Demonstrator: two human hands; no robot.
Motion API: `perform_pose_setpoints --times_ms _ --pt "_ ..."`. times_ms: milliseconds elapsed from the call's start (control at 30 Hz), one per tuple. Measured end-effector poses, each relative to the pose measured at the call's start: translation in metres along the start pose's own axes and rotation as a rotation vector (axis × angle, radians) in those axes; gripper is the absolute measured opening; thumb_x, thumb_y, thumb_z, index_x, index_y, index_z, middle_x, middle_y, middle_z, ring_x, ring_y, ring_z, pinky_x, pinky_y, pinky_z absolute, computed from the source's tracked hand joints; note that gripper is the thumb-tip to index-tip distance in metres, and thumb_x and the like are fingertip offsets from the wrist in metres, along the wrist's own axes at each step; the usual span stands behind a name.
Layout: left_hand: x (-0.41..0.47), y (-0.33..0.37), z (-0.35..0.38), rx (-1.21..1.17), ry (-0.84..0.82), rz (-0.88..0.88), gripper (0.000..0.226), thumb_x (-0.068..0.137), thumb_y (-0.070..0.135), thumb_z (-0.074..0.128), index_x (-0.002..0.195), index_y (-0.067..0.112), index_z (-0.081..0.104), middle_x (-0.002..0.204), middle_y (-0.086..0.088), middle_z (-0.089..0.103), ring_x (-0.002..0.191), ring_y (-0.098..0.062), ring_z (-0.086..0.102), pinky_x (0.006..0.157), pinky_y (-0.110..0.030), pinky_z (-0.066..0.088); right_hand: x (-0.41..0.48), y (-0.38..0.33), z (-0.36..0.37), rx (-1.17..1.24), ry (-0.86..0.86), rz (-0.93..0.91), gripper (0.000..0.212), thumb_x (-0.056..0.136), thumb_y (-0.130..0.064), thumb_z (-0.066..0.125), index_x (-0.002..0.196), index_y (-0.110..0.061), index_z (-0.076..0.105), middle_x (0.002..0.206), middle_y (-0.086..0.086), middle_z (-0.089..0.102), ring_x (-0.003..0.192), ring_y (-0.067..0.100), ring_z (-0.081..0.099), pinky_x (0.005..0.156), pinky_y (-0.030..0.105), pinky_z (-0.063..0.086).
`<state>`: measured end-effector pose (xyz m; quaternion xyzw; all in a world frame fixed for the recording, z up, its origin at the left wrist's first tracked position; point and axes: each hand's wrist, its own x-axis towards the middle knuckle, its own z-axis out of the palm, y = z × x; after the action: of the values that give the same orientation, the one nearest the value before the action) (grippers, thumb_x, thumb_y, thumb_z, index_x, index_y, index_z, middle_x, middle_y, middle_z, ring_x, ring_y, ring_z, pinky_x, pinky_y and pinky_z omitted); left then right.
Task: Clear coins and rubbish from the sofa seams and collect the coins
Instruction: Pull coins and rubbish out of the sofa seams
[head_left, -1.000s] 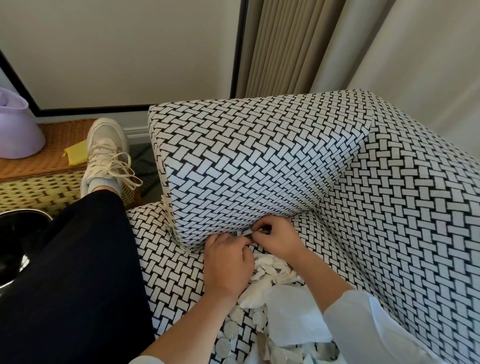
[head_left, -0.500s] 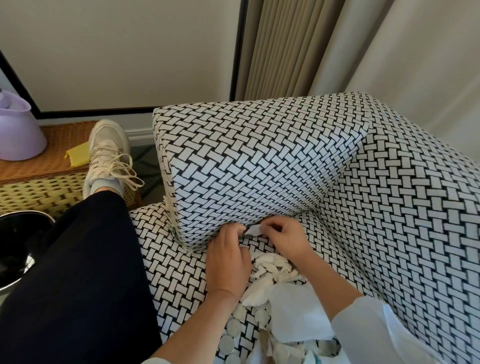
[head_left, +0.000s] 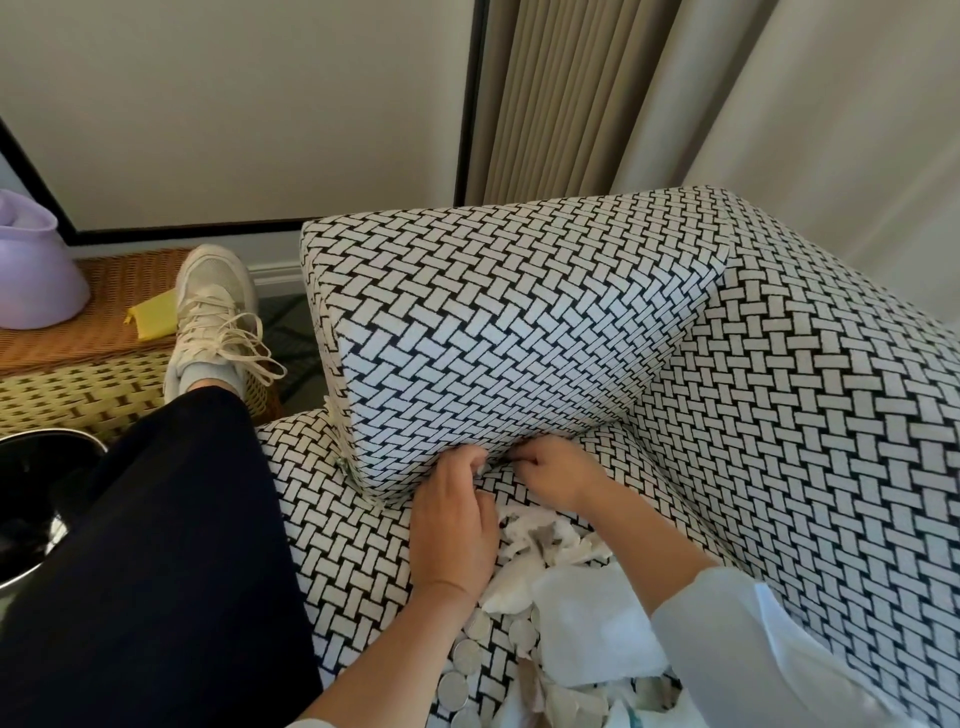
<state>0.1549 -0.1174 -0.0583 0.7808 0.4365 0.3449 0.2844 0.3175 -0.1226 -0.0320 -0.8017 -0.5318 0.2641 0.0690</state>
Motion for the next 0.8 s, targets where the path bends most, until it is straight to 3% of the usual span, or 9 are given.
perform_pose_setpoints --times_ms 100,133,200,267,433,533,633,700,800 --pt "0.001 0.001 0.000 0.003 -0.011 -0.014 0.040 0.082 0.006 0.054 0.113 0.030 0.045 0.106 0.016 0.053 0.093 -0.002 0.053 0.083 -0.027 0.052 0.015 -0.006 0.005 -0.083 -0.061 0.087 0.030 0.091 -0.024 0.043 0.099 -0.014 0.070 0.101 0.007 0.070 0.091 0.024 0.061 0.084 0.034 0.049" --pt "0.001 0.000 0.001 0.001 -0.012 -0.019 0.041 0.082 0.004 0.056 0.114 0.029 0.046 0.107 0.015 0.053 0.093 -0.003 0.053 0.084 -0.027 0.052 0.021 -0.010 0.006 -0.126 -0.088 0.115 0.030 0.091 -0.023 0.040 0.097 -0.012 0.067 0.103 0.007 0.069 0.094 0.023 0.059 0.093 0.038 0.044" --pt "0.001 -0.001 0.001 -0.005 -0.013 -0.024 0.042 0.082 0.001 0.057 0.114 0.028 0.049 0.109 0.014 0.055 0.095 -0.004 0.055 0.086 -0.029 0.053 0.030 -0.019 0.008 -0.244 -0.164 0.142 0.035 0.094 -0.023 0.034 0.114 -0.017 0.062 0.122 0.006 0.063 0.117 0.025 0.051 0.113 0.052 0.024" --pt "0.002 0.000 0.000 0.001 -0.012 -0.033 0.042 0.081 -0.001 0.058 0.113 0.027 0.052 0.108 0.015 0.056 0.096 -0.004 0.055 0.087 -0.030 0.052 0.037 -0.025 0.008 -0.303 -0.244 0.168 0.044 0.097 -0.027 0.028 0.137 -0.023 0.048 0.144 0.002 0.049 0.137 0.025 0.036 0.117 0.059 0.011" --pt "-0.006 0.001 -0.008 0.133 0.005 -0.053 0.047 0.076 0.007 0.065 0.114 0.031 0.052 0.111 0.021 0.055 0.103 -0.002 0.054 0.099 -0.030 0.044 0.042 -0.026 0.006 -0.305 -0.286 0.163 0.051 0.100 -0.037 0.027 0.150 -0.026 0.032 0.158 0.001 0.028 0.146 0.027 0.022 0.116 0.059 0.018" --pt "-0.014 -0.001 -0.009 0.269 -0.030 -0.006 0.050 0.078 0.017 0.065 0.124 0.027 0.048 0.124 0.016 0.053 0.117 -0.006 0.050 0.108 -0.038 0.038 0.037 -0.026 0.009 -0.282 -0.262 0.184 0.052 0.099 -0.035 0.026 0.150 -0.026 0.028 0.160 0.001 0.026 0.148 0.026 0.017 0.118 0.061 0.009" --pt "-0.018 -0.001 -0.007 0.342 -0.043 -0.037 0.053 0.082 0.022 0.059 0.133 0.022 0.044 0.134 0.011 0.050 0.126 -0.010 0.045 0.110 -0.042 0.035 0.028 -0.023 0.014 -0.232 -0.206 0.189 0.051 0.097 -0.034 0.026 0.146 -0.025 0.038 0.156 0.005 0.035 0.147 0.029 0.021 0.117 0.061 -0.003" --pt "-0.018 -0.001 -0.006 0.364 -0.054 -0.043 0.053 0.085 0.024 0.055 0.136 0.021 0.042 0.137 0.009 0.049 0.128 -0.011 0.043 0.113 -0.040 0.032 0.025 -0.020 0.016 -0.178 -0.151 0.183 0.044 0.093 -0.031 0.030 0.128 -0.023 0.057 0.141 0.005 0.052 0.138 0.028 0.036 0.118 0.058 -0.001" --pt "-0.018 -0.002 -0.004 0.365 -0.085 -0.061 0.053 0.089 0.027 0.049 0.140 0.019 0.039 0.141 0.007 0.047 0.132 -0.012 0.040 0.116 -0.036 0.028 0.024 -0.017 0.016 -0.126 -0.130 0.163 0.038 0.088 -0.026 0.035 0.111 -0.023 0.065 0.122 0.001 0.064 0.123 0.024 0.048 0.116 0.055 0.002"
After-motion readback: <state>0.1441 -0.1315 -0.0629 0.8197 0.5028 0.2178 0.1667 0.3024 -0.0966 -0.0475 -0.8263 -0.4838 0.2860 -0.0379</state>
